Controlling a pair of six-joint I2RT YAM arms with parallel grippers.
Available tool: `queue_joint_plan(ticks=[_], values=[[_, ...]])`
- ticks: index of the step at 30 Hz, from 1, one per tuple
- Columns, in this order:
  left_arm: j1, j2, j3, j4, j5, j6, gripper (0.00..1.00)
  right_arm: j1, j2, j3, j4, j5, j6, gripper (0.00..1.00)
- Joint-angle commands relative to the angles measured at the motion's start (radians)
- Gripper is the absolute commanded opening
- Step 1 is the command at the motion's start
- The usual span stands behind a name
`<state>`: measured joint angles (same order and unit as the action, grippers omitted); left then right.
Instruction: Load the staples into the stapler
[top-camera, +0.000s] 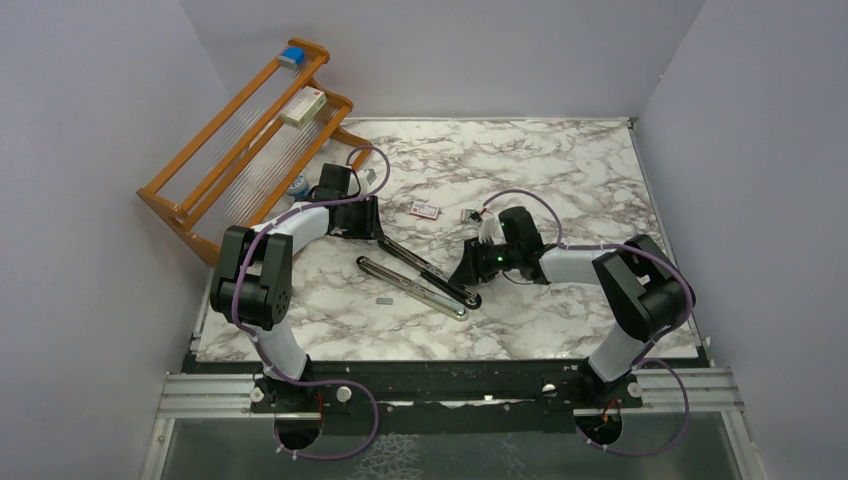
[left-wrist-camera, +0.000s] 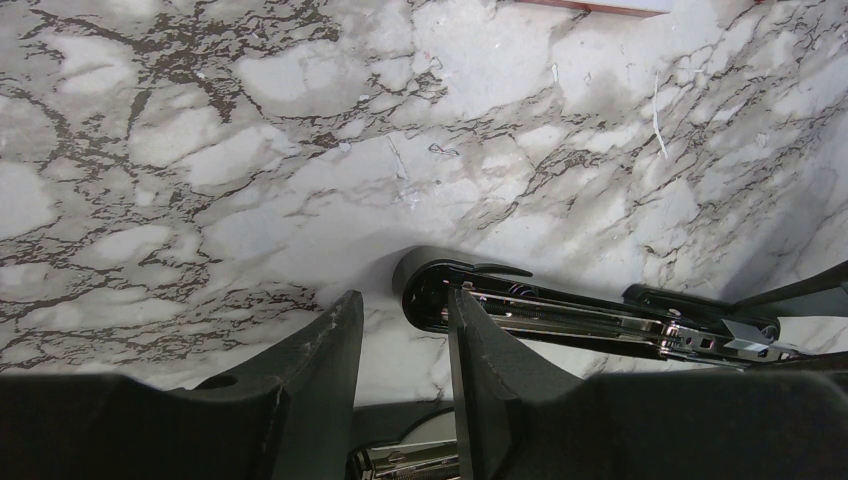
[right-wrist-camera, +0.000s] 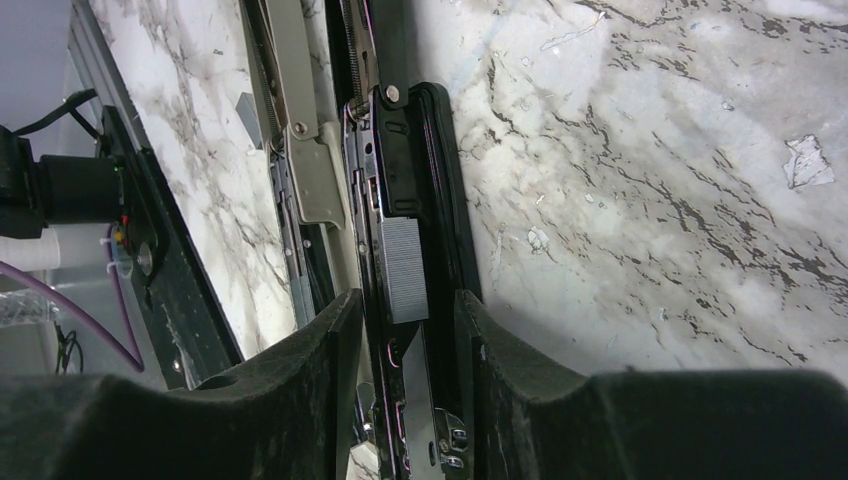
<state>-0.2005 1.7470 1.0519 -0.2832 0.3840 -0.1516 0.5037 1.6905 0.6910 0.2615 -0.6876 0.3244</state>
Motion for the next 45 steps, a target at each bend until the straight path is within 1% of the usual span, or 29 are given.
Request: queue_joint_plan(ticks=[1,3,7,17,18,21,25,36,42,45], values=[[0.002,0.022,0.002,-0.035,-0.046,0.026,0.39,-0.008,0.009,-0.013,0.031,-0.021,0.004,0.43],[0.002,0.022,0.004,-0.036,-0.048,0.024,0.39,-0.009,0.006,-0.015,0.035,-0.02,0.005,0.46],[0.003,0.022,0.002,-0.035,-0.047,0.025,0.39,-0.014,-0.001,-0.018,0.047,-0.013,0.018,0.47],[0.003,0.022,0.004,-0.036,-0.046,0.025,0.39,-0.026,-0.001,-0.022,0.066,-0.016,0.037,0.43],[0.003,0.022,0.004,-0.035,-0.045,0.025,0.39,-0.027,0.0,-0.023,0.067,-0.018,0.037,0.44],[0.003,0.022,0.005,-0.035,-0.046,0.025,0.39,-0.028,0.0,-0.022,0.071,-0.024,0.039,0.5],[0.002,0.023,0.005,-0.035,-0.046,0.025,0.39,-0.03,-0.002,-0.023,0.074,-0.024,0.042,0.51],[0.003,0.023,0.005,-0.035,-0.046,0.025,0.39,-0.036,0.003,-0.023,0.078,-0.024,0.045,0.39],[0.002,0.022,0.003,-0.036,-0.046,0.026,0.39,-0.037,0.005,-0.024,0.075,-0.026,0.043,0.27],[0.003,0.022,0.004,-0.035,-0.046,0.026,0.39,-0.037,0.005,-0.024,0.071,-0.025,0.037,0.23]])
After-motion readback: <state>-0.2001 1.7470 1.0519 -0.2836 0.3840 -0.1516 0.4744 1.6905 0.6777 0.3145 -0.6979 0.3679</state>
